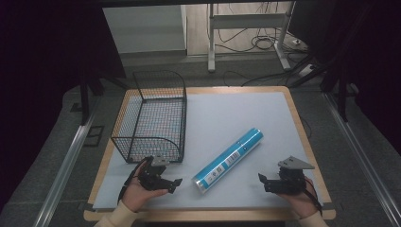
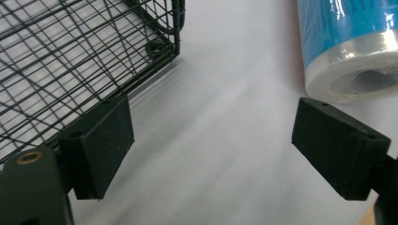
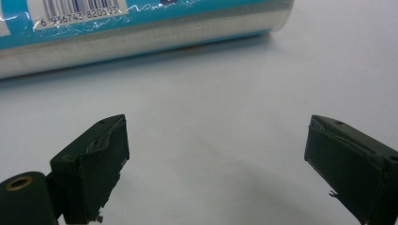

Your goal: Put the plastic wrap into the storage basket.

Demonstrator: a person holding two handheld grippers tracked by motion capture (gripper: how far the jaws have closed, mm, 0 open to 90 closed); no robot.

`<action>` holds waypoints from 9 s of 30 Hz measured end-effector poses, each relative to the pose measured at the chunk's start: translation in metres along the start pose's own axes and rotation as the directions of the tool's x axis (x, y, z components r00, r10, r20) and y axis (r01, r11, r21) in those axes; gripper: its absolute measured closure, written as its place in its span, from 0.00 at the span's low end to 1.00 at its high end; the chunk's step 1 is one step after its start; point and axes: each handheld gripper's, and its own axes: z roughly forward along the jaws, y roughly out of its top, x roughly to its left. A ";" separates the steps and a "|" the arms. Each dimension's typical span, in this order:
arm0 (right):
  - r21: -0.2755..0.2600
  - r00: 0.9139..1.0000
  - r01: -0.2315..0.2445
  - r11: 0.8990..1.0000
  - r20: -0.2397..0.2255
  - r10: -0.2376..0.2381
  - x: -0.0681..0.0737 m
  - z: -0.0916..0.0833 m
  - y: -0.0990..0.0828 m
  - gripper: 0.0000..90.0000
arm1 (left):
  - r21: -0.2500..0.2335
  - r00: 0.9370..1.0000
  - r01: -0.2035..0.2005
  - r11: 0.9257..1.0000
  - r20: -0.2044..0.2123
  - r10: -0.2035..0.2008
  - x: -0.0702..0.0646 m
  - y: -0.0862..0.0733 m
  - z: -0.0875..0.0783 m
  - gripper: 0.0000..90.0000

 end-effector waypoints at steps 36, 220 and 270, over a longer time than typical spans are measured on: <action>-0.016 1.000 -0.021 1.000 -0.002 0.021 -0.007 -0.005 0.000 0.09 | -0.028 1.000 -0.002 1.000 0.026 0.003 -0.022 0.031 -0.015 0.16; -0.052 0.999 0.014 0.999 0.030 -0.012 -0.011 -0.008 -0.003 0.13 | 0.385 0.972 -0.234 0.893 0.117 0.205 -0.080 0.224 0.094 0.35; -0.046 1.000 0.015 0.999 0.028 -0.014 -0.011 -0.008 -0.003 0.13 | 0.279 0.973 -0.232 0.932 0.065 0.223 -0.058 0.257 0.029 0.35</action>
